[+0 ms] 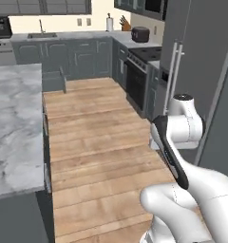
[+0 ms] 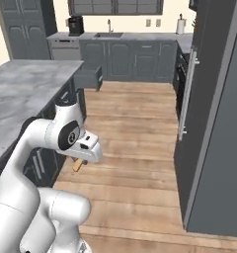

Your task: Pick up the metallic utensils from the counter and place them in the open drawer. Make sure not to pick up any wooden utensils.

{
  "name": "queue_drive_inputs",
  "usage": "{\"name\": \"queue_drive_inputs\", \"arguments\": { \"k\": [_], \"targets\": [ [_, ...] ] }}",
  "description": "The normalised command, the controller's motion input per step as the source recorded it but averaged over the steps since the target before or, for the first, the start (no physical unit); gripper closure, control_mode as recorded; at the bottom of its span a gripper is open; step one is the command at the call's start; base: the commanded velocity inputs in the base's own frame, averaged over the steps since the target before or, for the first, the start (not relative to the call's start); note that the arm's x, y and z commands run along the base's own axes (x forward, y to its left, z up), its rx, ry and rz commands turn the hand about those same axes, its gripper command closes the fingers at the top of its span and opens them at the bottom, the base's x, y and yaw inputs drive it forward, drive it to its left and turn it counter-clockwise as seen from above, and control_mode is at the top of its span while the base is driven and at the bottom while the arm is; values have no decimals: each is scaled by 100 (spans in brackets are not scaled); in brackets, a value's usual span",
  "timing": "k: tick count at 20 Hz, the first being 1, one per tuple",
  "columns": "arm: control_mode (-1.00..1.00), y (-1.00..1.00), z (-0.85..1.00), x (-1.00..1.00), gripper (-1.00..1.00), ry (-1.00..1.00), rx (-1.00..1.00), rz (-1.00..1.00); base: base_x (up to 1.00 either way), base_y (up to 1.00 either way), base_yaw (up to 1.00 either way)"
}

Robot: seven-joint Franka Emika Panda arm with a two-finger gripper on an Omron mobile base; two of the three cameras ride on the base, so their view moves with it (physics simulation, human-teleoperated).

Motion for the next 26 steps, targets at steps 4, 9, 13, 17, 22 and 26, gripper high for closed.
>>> {"name": "queue_drive_inputs", "arguments": {
  "k": [4,9,13,17,22,26],
  "targets": [
    [100,0,0,0,100,0,0,0,100,-74,51],
    [100,0,0,0,100,0,0,0,100,-21,34],
    [100,0,0,0,100,0,0,0,100,1,15],
    [100,0,0,0,100,0,0,0,100,0,11],
    [100,0,0,0,100,0,0,0,100,0,7],
    [100,0,0,0,100,0,0,0,100,0,2]
  ]
}}
